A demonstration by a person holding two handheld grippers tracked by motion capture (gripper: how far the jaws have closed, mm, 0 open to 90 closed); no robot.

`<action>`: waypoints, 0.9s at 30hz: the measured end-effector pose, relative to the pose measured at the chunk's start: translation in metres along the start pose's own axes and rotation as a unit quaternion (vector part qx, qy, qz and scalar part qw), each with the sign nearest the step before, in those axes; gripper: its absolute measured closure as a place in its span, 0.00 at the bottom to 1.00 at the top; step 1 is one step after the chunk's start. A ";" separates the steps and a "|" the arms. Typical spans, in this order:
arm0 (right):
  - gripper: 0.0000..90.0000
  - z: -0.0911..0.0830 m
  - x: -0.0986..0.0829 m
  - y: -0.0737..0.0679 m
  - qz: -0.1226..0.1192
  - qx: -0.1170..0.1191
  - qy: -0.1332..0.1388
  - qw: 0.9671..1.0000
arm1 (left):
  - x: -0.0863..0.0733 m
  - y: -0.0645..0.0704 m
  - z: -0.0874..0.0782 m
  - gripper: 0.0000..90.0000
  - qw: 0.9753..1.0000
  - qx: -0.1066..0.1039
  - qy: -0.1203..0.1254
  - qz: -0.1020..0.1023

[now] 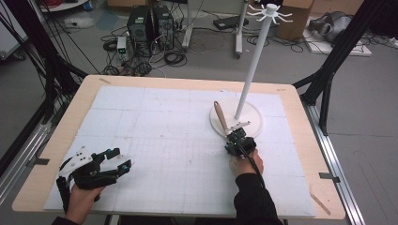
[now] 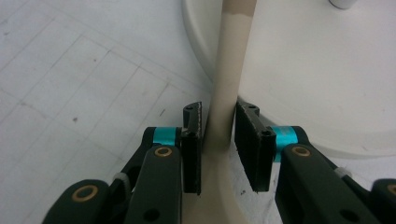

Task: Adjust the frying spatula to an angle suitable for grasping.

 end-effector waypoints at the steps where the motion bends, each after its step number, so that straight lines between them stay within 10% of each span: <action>1: 0.82 0.000 0.000 0.001 0.003 0.011 0.000 1.000 | 0.000 0.000 0.000 0.31 1.000 0.000 0.000 0.001; 19: 0.86 -0.002 -0.004 0.004 -0.006 0.068 0.004 0.998 | 0.000 -0.001 0.000 0.31 1.000 -0.001 -0.001 0.001; 27: 0.86 -0.009 -0.011 -0.006 -0.049 0.093 0.010 0.994 | 0.000 0.000 0.000 0.31 1.000 0.000 -0.001 0.001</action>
Point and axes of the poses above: each handheld gripper's, and its own axes: z roughly forward along the jaws, x roughly out of its top, y roughly to its right, the point moved 8 cm from there along z, roughly forward along the jaws, and after that the axes turned 12 degrees about -y, right-handed, at the moved point
